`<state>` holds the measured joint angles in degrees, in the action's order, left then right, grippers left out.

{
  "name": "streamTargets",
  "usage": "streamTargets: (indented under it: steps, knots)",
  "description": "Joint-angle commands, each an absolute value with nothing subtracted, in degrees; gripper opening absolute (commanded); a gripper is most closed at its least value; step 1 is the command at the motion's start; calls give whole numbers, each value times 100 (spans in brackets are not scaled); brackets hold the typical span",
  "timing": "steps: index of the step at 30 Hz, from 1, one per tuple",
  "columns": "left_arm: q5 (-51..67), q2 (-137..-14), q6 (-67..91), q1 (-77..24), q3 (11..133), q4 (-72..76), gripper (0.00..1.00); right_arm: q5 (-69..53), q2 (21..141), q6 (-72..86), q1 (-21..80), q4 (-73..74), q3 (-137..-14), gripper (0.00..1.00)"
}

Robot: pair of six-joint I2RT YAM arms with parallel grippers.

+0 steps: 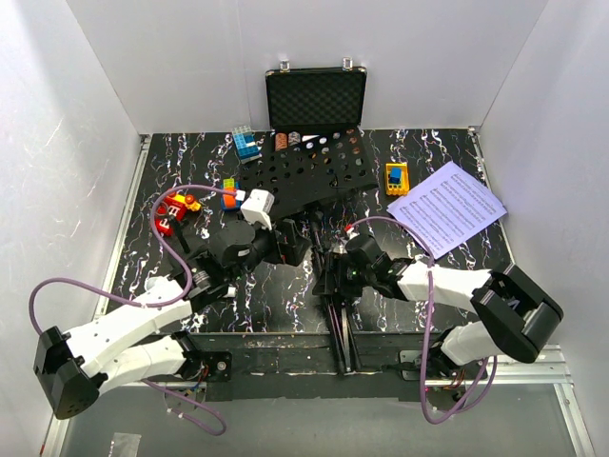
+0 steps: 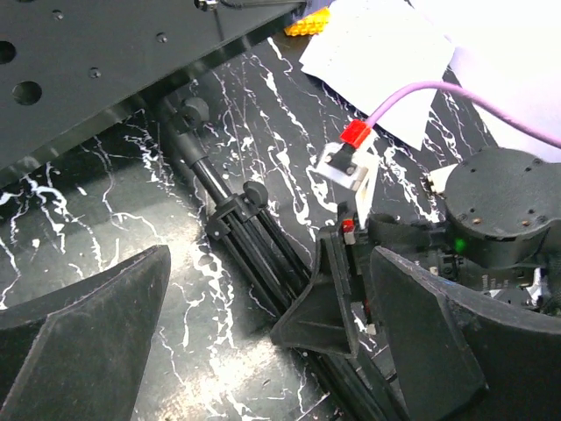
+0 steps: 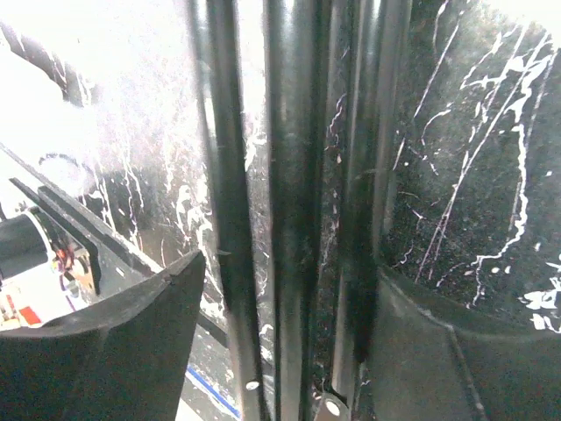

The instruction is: Pack up the instrument practice props

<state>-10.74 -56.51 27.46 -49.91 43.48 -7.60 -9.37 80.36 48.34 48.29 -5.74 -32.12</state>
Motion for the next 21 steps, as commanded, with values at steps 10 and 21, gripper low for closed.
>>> streamTargets:
  steps: [10, 21]
  knots:
    - [-1432, -5151, 2839, -5001, 4245, -1625, 98, -71, 7094, 4351, 4799, 657, -3779, 89]
    - [-2222, -4878, 3145, -5001, 4614, -2723, 98, 913, 4555, 3482, 4939, 2066, -3570, 90]
